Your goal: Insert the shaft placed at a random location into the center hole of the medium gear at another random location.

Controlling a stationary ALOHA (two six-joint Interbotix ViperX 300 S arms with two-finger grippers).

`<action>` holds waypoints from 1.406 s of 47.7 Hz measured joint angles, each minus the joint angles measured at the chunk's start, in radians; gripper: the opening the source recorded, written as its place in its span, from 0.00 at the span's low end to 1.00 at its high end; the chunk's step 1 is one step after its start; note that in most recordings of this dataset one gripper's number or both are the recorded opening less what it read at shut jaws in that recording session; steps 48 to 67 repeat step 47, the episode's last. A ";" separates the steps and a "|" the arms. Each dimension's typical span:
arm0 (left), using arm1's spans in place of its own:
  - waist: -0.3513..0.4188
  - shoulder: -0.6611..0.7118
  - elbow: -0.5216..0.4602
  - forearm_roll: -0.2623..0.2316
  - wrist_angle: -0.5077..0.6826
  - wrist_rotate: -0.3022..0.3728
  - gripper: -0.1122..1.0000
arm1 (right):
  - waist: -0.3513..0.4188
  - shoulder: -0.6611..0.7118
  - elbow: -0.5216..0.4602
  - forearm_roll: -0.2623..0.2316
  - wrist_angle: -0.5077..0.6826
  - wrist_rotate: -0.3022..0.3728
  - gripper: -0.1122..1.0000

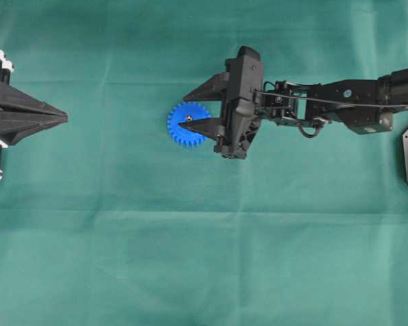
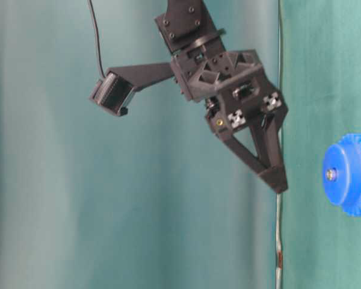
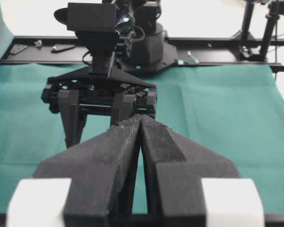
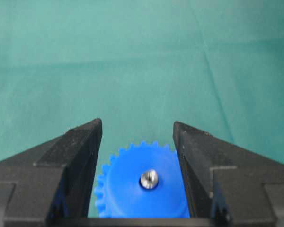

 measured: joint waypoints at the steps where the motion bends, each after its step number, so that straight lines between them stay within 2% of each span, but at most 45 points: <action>1: 0.002 0.002 0.000 0.000 0.000 0.000 0.10 | 0.000 -0.003 0.003 0.000 0.000 0.000 0.65; 39: 0.002 0.002 0.000 0.000 0.000 0.000 0.10 | 0.003 -0.219 0.245 0.021 0.000 0.000 0.65; 67: 0.002 0.002 0.000 0.000 0.000 0.000 0.10 | 0.003 -0.241 0.262 0.025 0.000 0.000 0.65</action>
